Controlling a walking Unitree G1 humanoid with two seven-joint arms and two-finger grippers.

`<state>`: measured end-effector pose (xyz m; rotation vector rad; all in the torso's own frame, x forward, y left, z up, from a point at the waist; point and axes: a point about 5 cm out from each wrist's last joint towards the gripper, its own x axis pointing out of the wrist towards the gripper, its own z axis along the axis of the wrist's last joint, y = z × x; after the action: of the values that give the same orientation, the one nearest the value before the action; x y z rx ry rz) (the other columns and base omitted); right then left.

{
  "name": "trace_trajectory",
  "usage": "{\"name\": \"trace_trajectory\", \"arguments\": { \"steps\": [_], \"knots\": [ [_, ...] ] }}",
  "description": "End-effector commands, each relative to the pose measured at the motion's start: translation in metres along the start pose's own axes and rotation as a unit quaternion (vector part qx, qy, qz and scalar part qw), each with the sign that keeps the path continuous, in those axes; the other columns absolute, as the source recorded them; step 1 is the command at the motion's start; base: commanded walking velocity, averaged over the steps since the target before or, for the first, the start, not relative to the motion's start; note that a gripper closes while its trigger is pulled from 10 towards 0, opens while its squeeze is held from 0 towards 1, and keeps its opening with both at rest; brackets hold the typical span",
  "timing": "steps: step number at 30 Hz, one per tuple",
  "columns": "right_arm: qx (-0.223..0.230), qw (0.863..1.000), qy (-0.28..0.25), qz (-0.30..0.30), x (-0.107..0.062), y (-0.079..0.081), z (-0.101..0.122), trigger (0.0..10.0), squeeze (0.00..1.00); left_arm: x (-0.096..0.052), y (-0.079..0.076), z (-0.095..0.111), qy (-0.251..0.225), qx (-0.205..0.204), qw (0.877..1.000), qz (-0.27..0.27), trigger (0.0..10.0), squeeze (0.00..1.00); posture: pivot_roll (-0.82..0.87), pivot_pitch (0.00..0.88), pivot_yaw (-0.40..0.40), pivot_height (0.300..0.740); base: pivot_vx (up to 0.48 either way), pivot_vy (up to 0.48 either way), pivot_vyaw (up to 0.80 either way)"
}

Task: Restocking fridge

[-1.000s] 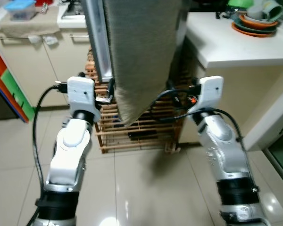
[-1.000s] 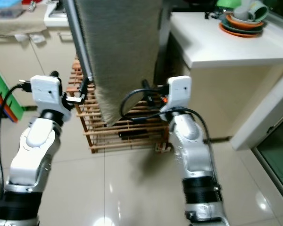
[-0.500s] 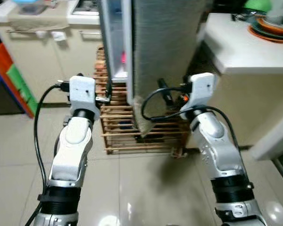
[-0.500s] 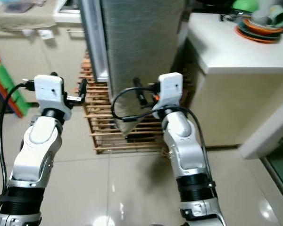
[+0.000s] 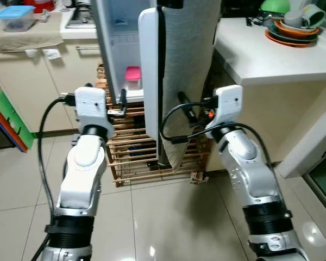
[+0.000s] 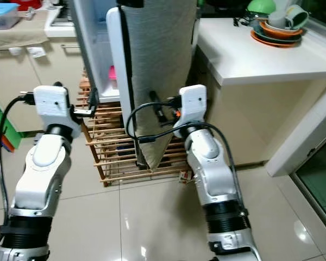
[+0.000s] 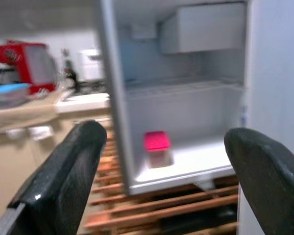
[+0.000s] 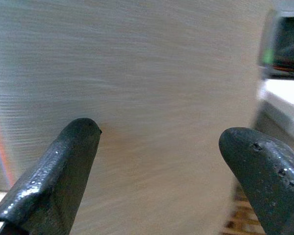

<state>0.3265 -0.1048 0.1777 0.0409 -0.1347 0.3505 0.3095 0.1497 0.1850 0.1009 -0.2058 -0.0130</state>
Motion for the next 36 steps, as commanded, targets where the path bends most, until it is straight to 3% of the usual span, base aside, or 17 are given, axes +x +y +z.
{"name": "trace_trajectory", "arguments": {
  "steps": [1,8,14,18,23,28,31,36],
  "knots": [
    [0.007,1.0,0.004,0.006,0.003,0.004,-0.001,10.0,0.0,-0.001,0.006,0.002,-0.005,0.008,1.0,0.006,10.0,0.0,-0.08,0.0,0.001,0.74,0.454,0.0,0.0],
    [0.015,1.0,0.004,0.021,0.012,0.013,-0.002,10.0,0.0,-0.001,0.004,0.002,-0.005,0.005,1.0,-0.004,10.0,0.0,-0.08,0.0,0.001,0.74,0.454,0.0,0.0],
    [0.021,0.997,-0.001,0.07,0.029,0.044,0.001,10.0,0.0,-0.001,0.008,0.004,-0.014,-0.003,1.0,0.025,10.0,0.0,-0.08,0.0,-0.001,0.74,0.152,0.0,0.0],
    [0.014,0.996,-0.006,0.091,0.032,0.054,0.004,10.0,0.0,-0.003,0.011,0.004,-0.014,-0.002,0.999,0.037,10.0,0.0,-0.07,0.0,-0.005,0.74,0.0,0.0,0.0],
    [0.017,0.997,0.0,0.076,0.029,0.041,0.0,10.0,0.0,-0.006,0.018,0.004,-0.014,0.016,0.998,0.066,10.0,0.0,-0.07,0.0,-0.015,0.74,0.0,0.0,0.0],
    [0.019,0.997,0.001,0.069,0.026,0.039,-0.003,10.0,0.0,-0.006,0.037,0.002,-0.005,0.032,0.991,0.132,10.0,0.0,-0.07,0.0,-0.015,0.74,0.0,0.0,0.0],
    [0.019,0.998,-0.003,0.065,0.024,0.036,-0.001,10.0,0.0,-0.006,0.036,0.002,-0.006,0.033,0.991,0.127,10.0,0.0,-0.07,0.0,-0.011,0.74,0.0,0.0,0.0],
    [0.01,1.0,-0.014,0.02,0.009,0.013,0.006,10.0,0.0,-0.009,0.021,-0.005,0.009,0.027,0.997,0.069,10.0,0.0,-0.07,0.0,-0.014,0.74,0.0,0.0,0.0]
  ]
}}
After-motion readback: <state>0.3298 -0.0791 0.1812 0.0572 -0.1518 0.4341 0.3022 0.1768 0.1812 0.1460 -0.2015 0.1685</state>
